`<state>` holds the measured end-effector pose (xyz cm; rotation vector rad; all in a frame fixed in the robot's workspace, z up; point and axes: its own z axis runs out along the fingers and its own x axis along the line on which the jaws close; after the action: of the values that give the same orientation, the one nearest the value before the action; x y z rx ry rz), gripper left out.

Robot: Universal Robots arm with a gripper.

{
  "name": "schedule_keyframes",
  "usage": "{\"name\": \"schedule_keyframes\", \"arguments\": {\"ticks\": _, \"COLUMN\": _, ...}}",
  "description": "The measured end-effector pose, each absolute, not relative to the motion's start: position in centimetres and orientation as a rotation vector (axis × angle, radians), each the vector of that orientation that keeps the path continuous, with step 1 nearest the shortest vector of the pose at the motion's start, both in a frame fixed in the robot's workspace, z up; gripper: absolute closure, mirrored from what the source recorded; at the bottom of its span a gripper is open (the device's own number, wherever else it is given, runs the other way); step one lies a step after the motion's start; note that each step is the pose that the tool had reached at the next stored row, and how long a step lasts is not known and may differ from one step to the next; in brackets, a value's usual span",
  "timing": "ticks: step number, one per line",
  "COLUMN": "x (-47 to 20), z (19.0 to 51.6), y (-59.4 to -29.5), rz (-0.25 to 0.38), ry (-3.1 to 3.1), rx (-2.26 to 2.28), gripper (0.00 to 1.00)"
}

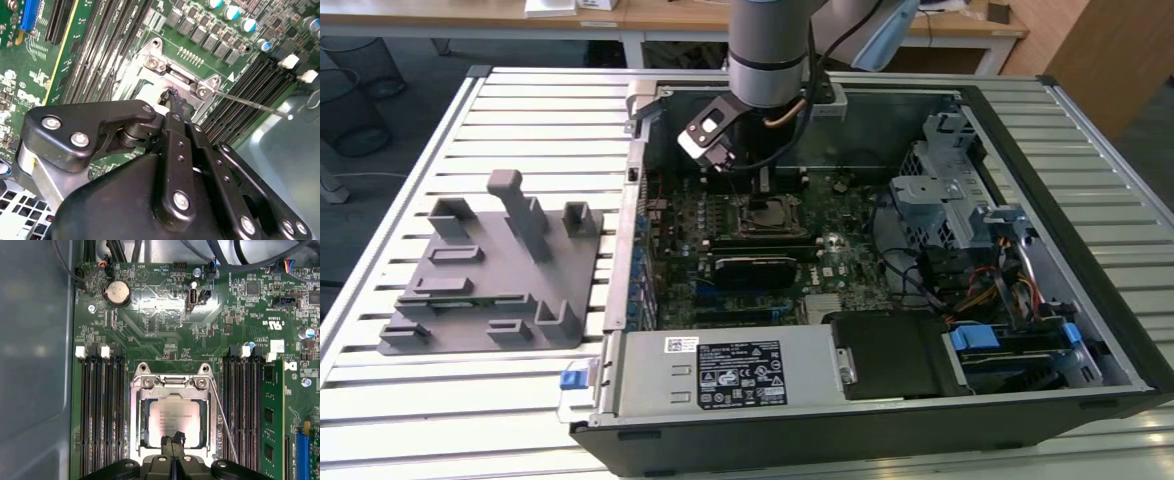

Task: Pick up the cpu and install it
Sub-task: 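Close the cpu cover, then install the first cpu locking lever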

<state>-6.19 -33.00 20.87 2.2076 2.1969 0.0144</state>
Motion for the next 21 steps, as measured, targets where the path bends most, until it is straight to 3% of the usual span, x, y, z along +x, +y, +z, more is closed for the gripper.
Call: {"name": "schedule_keyframes", "arguments": {"ticks": 21, "x": -5.46, "z": 21.07, "y": -33.01, "rz": 0.014, "ry": 2.197, "rx": 2.208, "gripper": 0.89}}
